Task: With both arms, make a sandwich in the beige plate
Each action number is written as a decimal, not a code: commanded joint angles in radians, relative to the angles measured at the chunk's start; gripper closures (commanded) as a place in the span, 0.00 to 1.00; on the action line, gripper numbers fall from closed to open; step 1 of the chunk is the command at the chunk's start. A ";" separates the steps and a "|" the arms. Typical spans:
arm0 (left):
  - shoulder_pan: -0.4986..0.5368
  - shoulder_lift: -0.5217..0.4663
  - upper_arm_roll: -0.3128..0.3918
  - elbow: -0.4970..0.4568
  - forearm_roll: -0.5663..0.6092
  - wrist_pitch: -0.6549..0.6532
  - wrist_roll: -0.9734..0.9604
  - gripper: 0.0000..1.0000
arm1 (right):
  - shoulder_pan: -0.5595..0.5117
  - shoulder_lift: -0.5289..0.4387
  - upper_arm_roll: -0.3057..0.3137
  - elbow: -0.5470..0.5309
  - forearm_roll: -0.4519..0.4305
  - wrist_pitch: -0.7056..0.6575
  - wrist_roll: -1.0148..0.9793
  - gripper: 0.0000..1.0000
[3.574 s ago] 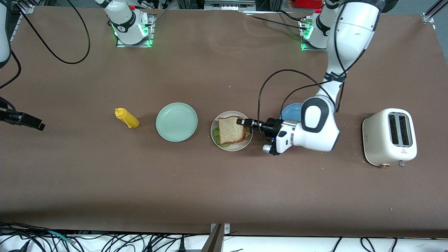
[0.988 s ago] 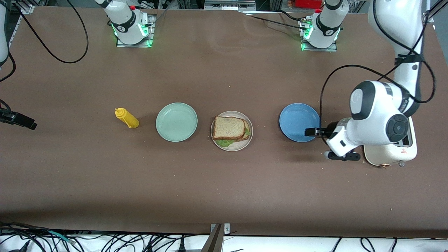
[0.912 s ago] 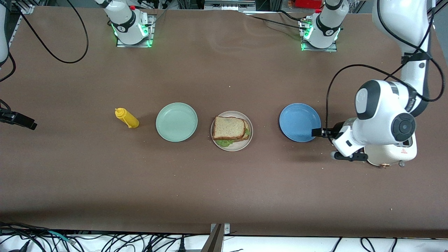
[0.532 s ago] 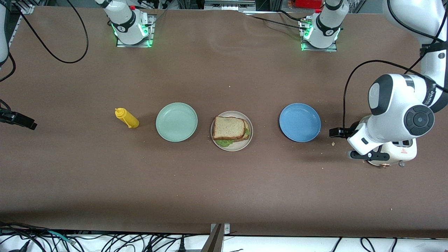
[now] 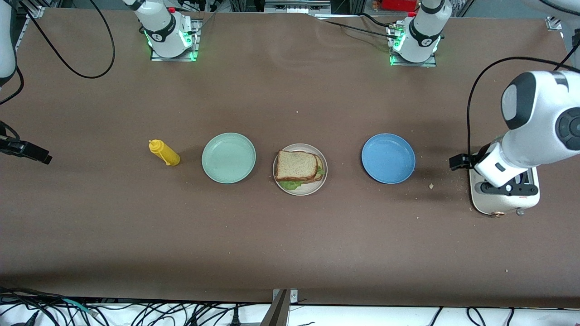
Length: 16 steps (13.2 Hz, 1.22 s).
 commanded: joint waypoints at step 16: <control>0.028 -0.343 -0.015 -0.153 0.082 -0.073 -0.008 0.00 | 0.041 -0.100 -0.002 -0.092 -0.019 0.041 0.015 0.00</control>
